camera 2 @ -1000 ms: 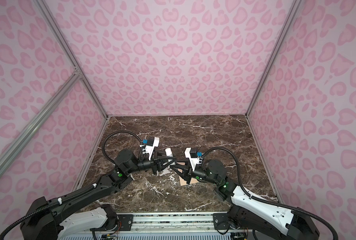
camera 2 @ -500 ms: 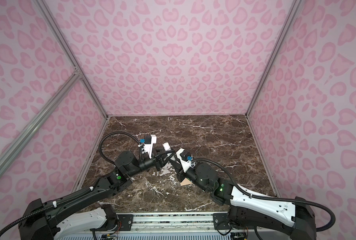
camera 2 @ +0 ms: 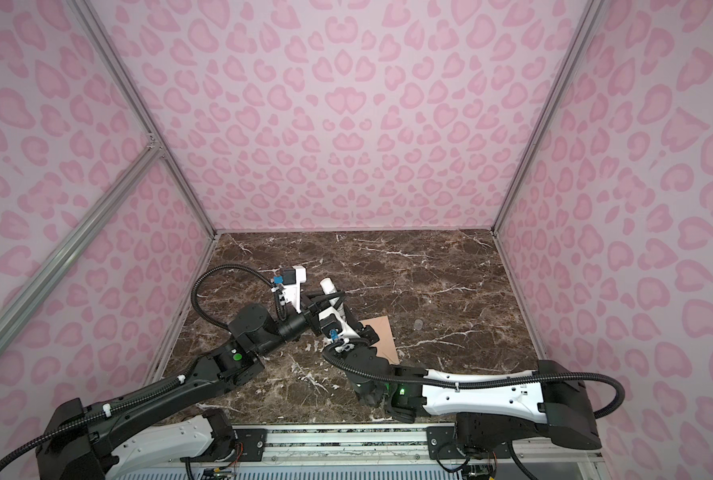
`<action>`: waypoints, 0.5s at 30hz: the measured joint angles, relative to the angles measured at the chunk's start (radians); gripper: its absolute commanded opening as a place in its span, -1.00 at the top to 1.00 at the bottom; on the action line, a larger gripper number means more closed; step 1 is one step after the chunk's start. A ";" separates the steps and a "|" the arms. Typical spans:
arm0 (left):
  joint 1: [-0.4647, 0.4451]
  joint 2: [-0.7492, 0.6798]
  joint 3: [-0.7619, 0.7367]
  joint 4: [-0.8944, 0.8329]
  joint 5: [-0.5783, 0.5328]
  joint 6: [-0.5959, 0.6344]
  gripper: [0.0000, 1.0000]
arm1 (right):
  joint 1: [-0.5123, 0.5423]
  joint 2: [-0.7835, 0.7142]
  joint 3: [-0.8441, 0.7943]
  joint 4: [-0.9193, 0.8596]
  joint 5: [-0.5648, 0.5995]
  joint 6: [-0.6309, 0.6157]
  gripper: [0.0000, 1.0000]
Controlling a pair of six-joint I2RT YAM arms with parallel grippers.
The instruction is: Place the letter into the envelope and seal it
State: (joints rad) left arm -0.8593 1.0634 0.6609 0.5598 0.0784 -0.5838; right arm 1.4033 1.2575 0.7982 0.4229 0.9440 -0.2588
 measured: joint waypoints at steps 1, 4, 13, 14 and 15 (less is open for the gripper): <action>0.000 -0.002 -0.001 -0.008 -0.013 0.002 0.91 | 0.007 0.011 0.004 0.005 0.015 -0.015 0.72; 0.005 -0.009 -0.010 -0.025 -0.080 0.002 0.92 | 0.033 0.015 -0.002 0.013 -0.056 -0.055 0.48; 0.032 -0.097 -0.039 -0.080 -0.151 0.013 0.91 | -0.072 -0.182 -0.070 -0.137 -0.311 0.064 0.25; 0.040 -0.107 -0.041 -0.088 -0.153 0.013 0.91 | -0.094 -0.210 -0.085 -0.162 -0.349 0.084 0.26; 0.048 -0.115 -0.042 -0.095 -0.152 0.014 0.91 | -0.122 -0.242 -0.103 -0.186 -0.401 0.104 0.27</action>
State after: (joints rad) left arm -0.8116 0.9485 0.6193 0.4644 -0.0738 -0.5694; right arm 1.2812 1.0153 0.6956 0.2367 0.5426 -0.1551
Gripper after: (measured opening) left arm 0.276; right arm 0.374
